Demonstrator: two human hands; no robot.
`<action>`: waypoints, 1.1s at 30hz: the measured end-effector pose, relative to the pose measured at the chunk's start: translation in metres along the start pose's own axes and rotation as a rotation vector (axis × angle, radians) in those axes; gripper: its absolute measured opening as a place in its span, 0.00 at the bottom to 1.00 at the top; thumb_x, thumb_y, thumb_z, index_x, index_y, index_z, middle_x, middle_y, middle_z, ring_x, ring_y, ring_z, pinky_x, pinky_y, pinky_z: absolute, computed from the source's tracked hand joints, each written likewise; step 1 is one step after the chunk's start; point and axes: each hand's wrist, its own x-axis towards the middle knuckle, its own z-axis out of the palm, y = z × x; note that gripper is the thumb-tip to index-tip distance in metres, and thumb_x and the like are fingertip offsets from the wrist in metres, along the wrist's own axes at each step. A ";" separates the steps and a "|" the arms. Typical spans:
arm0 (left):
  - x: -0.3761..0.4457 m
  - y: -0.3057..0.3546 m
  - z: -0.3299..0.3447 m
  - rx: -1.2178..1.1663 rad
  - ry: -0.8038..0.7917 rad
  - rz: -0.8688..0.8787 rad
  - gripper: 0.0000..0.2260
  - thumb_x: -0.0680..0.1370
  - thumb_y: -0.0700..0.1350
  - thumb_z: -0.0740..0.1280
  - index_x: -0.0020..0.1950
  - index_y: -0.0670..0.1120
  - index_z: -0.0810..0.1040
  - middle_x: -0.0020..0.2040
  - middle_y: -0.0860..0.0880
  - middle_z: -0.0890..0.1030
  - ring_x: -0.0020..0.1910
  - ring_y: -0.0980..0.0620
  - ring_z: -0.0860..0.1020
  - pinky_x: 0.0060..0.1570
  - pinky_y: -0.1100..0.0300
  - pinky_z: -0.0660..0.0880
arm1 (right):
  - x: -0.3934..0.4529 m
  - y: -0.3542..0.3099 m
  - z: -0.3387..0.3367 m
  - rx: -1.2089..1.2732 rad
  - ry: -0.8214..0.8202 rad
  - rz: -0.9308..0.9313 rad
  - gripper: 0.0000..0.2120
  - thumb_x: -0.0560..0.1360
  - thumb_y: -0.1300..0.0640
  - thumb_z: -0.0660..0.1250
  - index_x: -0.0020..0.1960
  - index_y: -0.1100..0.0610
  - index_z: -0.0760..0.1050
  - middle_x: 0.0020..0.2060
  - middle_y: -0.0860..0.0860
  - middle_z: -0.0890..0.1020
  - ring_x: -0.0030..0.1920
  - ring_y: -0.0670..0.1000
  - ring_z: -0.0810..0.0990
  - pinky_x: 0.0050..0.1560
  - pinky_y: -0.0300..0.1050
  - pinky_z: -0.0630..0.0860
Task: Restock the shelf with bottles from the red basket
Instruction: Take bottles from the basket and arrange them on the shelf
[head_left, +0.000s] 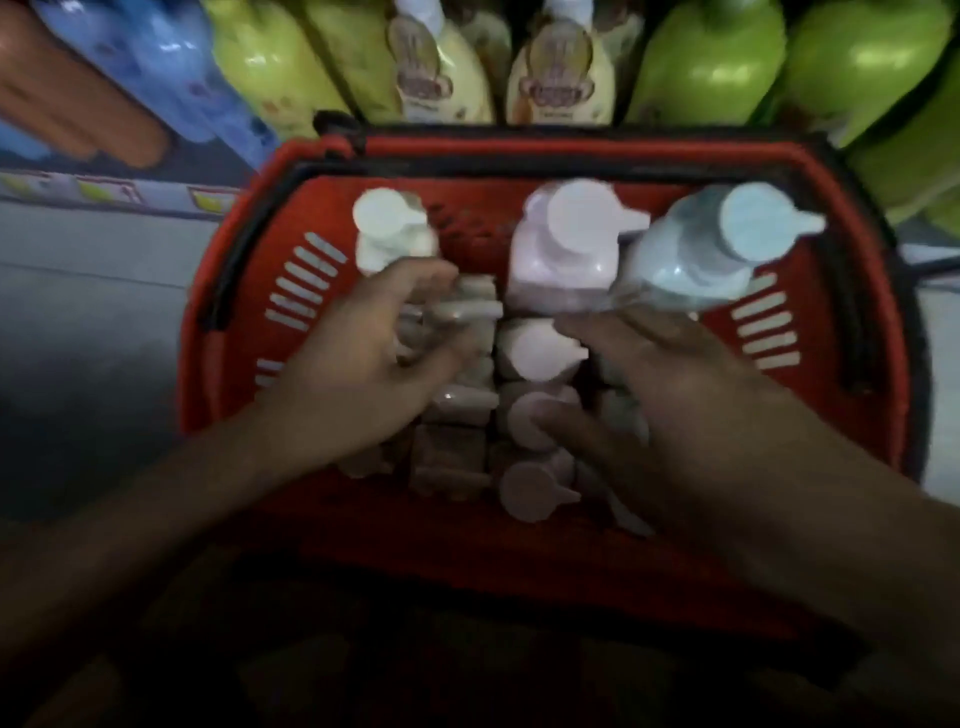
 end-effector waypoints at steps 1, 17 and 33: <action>-0.002 -0.004 0.001 0.037 -0.006 0.044 0.25 0.76 0.55 0.69 0.71 0.48 0.73 0.64 0.53 0.80 0.65 0.59 0.77 0.66 0.60 0.72 | -0.003 -0.002 0.003 -0.018 0.000 0.009 0.22 0.76 0.33 0.60 0.66 0.41 0.72 0.59 0.46 0.80 0.59 0.52 0.79 0.54 0.48 0.76; 0.014 -0.008 -0.044 0.053 -0.036 0.152 0.32 0.74 0.58 0.73 0.75 0.56 0.65 0.71 0.57 0.72 0.69 0.61 0.70 0.64 0.63 0.68 | 0.028 -0.041 -0.003 0.032 0.102 0.086 0.27 0.77 0.36 0.64 0.72 0.46 0.73 0.66 0.47 0.79 0.65 0.49 0.77 0.57 0.43 0.70; -0.068 0.004 -0.030 -0.072 0.057 0.237 0.29 0.74 0.55 0.76 0.72 0.54 0.70 0.66 0.54 0.77 0.64 0.55 0.76 0.61 0.54 0.75 | -0.055 -0.026 -0.014 -0.255 -0.134 0.165 0.27 0.79 0.41 0.67 0.74 0.49 0.70 0.69 0.50 0.78 0.66 0.51 0.78 0.60 0.40 0.71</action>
